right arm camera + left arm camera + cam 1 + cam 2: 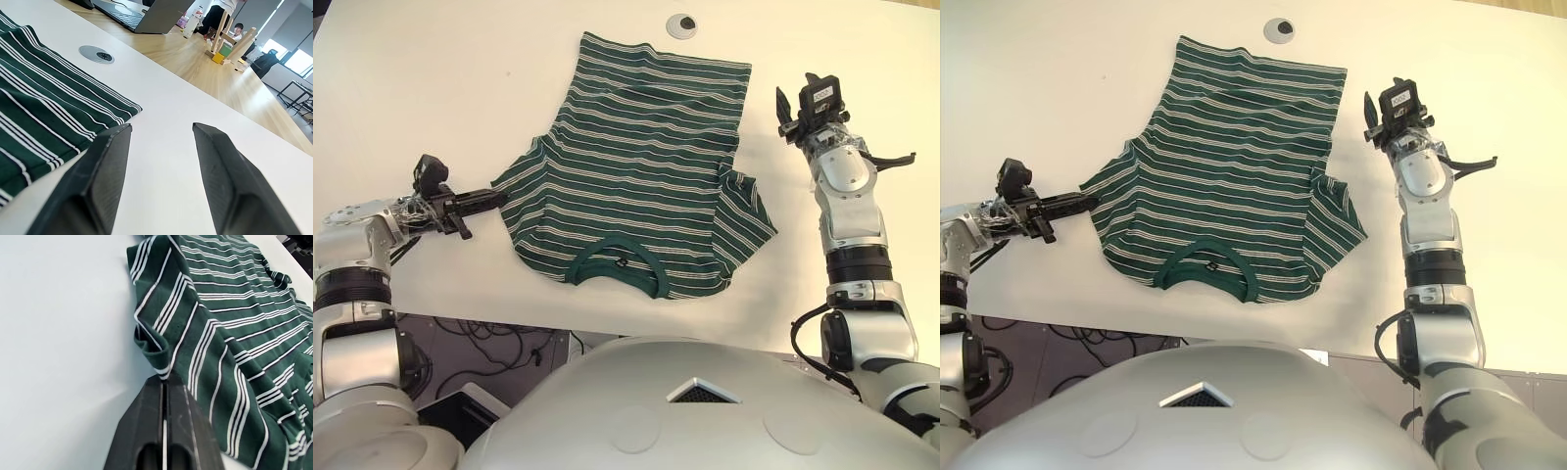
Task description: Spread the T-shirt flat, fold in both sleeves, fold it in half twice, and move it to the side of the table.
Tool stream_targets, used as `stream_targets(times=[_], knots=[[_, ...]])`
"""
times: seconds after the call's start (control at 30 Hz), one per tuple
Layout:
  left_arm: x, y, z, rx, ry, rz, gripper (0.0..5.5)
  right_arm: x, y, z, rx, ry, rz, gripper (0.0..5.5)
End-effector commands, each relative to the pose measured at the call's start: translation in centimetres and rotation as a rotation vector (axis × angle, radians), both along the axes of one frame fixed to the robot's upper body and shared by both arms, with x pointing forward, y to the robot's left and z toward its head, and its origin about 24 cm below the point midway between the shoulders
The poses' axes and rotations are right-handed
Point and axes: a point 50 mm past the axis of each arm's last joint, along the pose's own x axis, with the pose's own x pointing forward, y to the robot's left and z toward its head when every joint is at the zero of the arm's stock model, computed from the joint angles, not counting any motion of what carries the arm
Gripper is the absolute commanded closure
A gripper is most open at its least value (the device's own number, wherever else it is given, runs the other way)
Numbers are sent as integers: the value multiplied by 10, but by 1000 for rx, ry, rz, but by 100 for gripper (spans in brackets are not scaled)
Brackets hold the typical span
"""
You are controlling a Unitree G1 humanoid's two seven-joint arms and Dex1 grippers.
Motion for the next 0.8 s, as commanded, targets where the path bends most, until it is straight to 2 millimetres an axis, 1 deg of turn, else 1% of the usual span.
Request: stream_targets(times=[0.03, 0.1, 0.17, 0.23, 0.3, 0.33, 0.47, 0.57, 0.63, 0.7, 0.8], knots=[[6, -26, 3, -69, 17, -61, 548, 5, 4, 3, 5, -9, 17, 321], [12, -45, 18, -128, -21, -120, 548, 5, 3, 4, 22, -11, 12, 321], [12, -67, 28, -179, -40, -188, 548, 7, -3, 9, 48, -25, -13, 321], [11, -85, 29, -193, -43, -230, 548, 8, -8, 13, 63, -34, -34, 321], [13, -97, 29, -216, -46, -244, 548, 7, -11, 15, 58, -35, -44, 321], [15, -100, 31, -237, -49, -239, 548, 5, -12, 15, 55, -36, -46, 321], [13, -100, 34, -237, -64, -197, 548, 8, -10, 15, 52, -23, -25, 321], [14, -108, 34, -248, -72, -191, 548, 8, -10, 14, 55, -16, -27, 321], [15, -117, 39, -297, -82, -194, 548, 7, -10, 14, 56, -15, -27, 321], [15, -122, 47, -348, -96, -194, 548, 8, -9, 14, 55, -11, -23, 321], [13, -127, 48, -348, -92, -196, 548, 8, -9, 14, 53, -5, -19, 321]])
